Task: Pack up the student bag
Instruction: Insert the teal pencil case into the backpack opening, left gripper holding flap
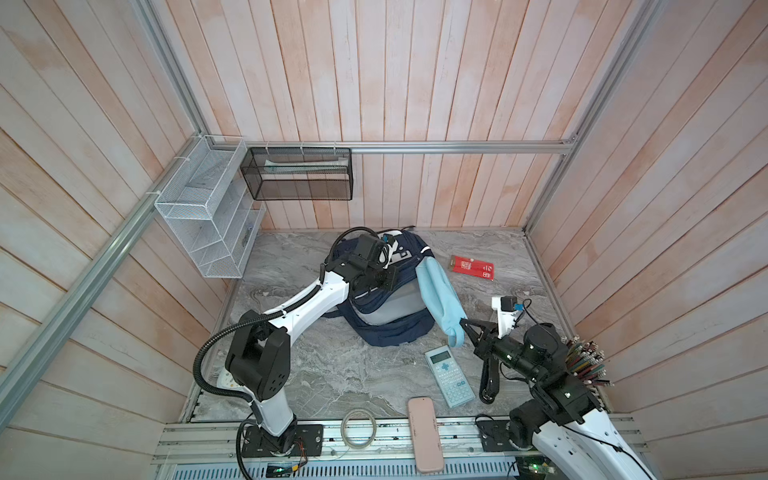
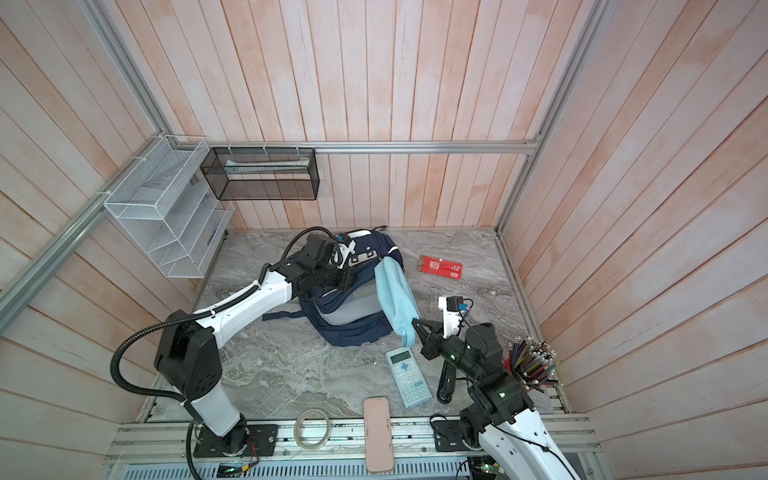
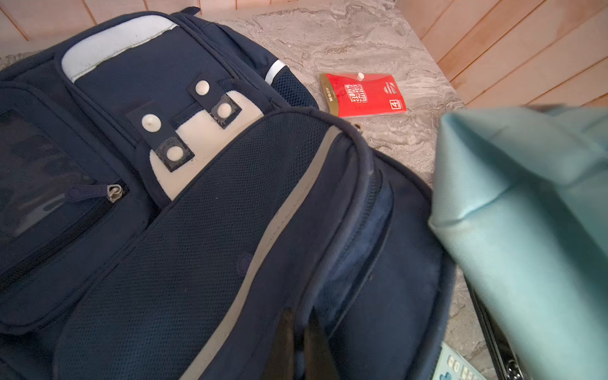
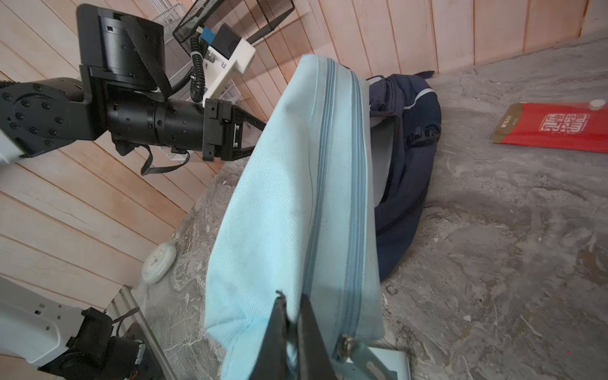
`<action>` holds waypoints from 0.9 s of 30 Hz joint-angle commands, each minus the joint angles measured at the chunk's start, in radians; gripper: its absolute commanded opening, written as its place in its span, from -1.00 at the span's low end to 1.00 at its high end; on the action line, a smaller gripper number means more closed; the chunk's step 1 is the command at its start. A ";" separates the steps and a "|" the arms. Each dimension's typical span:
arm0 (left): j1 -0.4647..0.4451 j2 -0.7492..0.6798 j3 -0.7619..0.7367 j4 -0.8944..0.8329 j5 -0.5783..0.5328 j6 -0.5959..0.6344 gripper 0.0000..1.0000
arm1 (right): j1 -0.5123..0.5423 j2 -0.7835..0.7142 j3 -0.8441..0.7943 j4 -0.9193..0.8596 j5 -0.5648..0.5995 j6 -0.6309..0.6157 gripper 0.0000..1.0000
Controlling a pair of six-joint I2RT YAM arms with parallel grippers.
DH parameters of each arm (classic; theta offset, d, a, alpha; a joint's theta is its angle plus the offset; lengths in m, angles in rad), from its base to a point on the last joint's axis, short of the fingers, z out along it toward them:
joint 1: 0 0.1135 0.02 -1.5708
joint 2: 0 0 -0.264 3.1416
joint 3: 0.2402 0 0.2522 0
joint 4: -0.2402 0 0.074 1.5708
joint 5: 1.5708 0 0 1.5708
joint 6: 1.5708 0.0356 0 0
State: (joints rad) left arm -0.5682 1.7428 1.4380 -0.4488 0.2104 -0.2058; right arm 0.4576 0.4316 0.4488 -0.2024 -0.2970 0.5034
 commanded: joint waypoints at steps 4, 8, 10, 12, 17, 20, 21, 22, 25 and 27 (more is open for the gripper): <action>0.035 -0.051 0.019 0.072 0.071 -0.094 -1.00 | 0.008 -0.007 0.047 -0.069 -0.050 0.032 -1.00; 0.042 -0.063 0.032 0.077 0.120 -0.130 -1.00 | 0.009 0.005 0.027 -0.048 -0.053 0.050 -1.00; 0.045 -0.075 0.044 0.067 0.115 -0.135 -1.00 | 0.010 0.029 0.001 -0.014 -0.078 0.057 -1.00; 0.050 -0.086 0.054 0.051 0.115 -0.132 -1.00 | 0.017 0.045 -0.012 0.008 -0.081 0.057 -1.00; 0.038 -0.145 0.004 0.097 0.254 -0.197 -1.00 | 0.030 0.148 -0.107 0.308 -0.075 0.040 -1.00; 0.034 -0.179 -0.008 0.095 0.266 -0.215 -1.00 | 0.044 0.312 -0.114 0.526 -0.090 0.021 -1.00; 0.033 -0.189 -0.012 0.094 0.268 -0.216 -1.00 | 0.055 0.371 -0.111 0.599 -0.080 0.015 -1.00; 0.029 -0.197 -0.016 0.094 0.268 -0.218 -1.00 | 0.063 0.444 -0.099 0.651 -0.064 0.005 -1.00; 0.029 -0.214 -0.021 0.088 0.269 -0.224 -1.00 | 0.084 0.672 -0.042 0.750 -0.041 -0.038 -1.00; 0.028 -0.225 -0.034 0.104 0.285 -0.235 -1.00 | 0.102 0.822 0.020 0.782 -0.028 -0.066 -1.00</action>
State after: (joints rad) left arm -0.5346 1.5803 1.4040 -0.4358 0.4309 -0.4141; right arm 0.5411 1.1362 0.3973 0.4042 -0.3550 0.4938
